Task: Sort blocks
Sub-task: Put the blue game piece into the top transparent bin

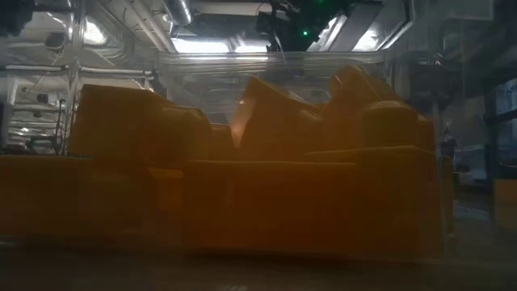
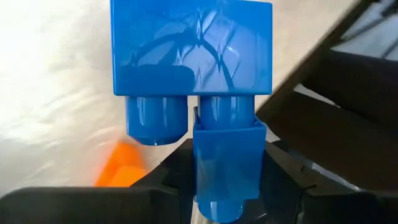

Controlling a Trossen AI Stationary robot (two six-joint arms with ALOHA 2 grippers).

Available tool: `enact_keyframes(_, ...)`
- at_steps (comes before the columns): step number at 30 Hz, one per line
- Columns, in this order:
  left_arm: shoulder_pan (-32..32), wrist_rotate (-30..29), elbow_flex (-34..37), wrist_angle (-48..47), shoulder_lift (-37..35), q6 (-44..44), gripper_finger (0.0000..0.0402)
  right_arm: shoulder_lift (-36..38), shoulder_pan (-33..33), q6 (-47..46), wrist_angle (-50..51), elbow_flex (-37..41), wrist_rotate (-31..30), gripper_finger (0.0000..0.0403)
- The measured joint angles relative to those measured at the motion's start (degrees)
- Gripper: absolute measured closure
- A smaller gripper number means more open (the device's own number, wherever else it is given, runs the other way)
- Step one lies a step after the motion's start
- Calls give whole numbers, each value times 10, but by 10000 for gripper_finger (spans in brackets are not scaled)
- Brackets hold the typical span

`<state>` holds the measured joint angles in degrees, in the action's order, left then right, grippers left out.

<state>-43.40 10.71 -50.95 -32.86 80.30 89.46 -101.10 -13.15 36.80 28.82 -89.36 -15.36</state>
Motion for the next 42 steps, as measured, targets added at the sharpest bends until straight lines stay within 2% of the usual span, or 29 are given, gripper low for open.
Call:
enact_keyframes(9, 44, 15, 0, -198, 2, 2, 276, 0, 0, 0, 0, 0, 0, 89)
enact_keyframes(11, 59, 68, 0, -227, 10, 4, 275, 0, 0, 0, 0, 0, 0, 89)
enact_keyframes(12, 68, 113, 0, -233, 14, 16, 275, 0, 0, 0, 0, 0, 0, 89)
enact_keyframes(14, 82, 194, 0, -221, 17, 16, 275, 0, 0, 0, 0, 0, 0, 89)
enact_keyframes(15, 86, 212, 0, -207, 17, -5, 275, 0, 0, 0, 0, 0, 0, 89)
enact_keyframes(18, 92, 217, 0, -158, 17, -100, 275, 0, 0, 0, 1, 0, 0, 89)
enact_keyframes(20, 101, 217, 0, -157, 17, -128, 273, 0, 0, 0, 0, 0, 0, 89)
enact_keyframes(28, 117, 241, 0, -313, 16, -169, 277, 0, 0, 0, 0, 0, 0, 89)
enact_keyframes(31, 118, 251, 0, -313, 4, -212, 274, 0, 0, 0, 0, 0, 0, 89)
enact_keyframes(38, 137, 270, -24, -287, -51, -217, 274, 4, 0, 1, 3, 0, 0, 89)
enact_keyframes(42, 159, 246, -61, -272, -104, -195, 274, 17, 0, 36, 28, -16, -6, 89)
